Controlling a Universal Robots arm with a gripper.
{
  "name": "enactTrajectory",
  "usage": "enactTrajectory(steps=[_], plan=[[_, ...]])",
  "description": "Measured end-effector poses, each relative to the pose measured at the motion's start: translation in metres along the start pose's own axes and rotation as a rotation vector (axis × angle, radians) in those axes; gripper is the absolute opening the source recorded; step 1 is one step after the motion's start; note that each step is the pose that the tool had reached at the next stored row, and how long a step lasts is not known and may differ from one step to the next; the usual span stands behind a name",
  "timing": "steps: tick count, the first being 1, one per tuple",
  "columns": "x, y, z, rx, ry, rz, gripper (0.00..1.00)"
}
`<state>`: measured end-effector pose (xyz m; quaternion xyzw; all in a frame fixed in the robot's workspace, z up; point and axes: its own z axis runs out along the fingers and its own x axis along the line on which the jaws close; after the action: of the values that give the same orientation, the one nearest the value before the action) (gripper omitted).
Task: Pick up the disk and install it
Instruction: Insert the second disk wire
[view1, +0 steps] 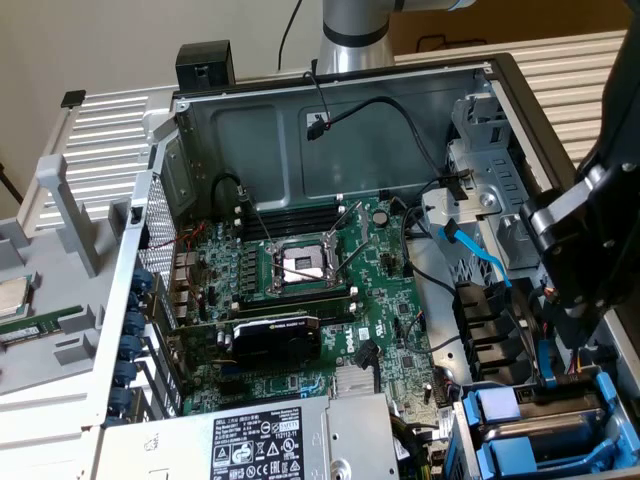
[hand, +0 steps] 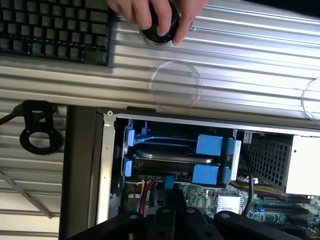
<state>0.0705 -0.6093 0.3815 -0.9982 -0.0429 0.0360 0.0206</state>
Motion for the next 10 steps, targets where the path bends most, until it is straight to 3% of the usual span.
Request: enactTrajectory(steps=[10], plan=[[0.0034, 0.0002, -0.0005, -0.0003, 0.0, 0.0, 0.11]])
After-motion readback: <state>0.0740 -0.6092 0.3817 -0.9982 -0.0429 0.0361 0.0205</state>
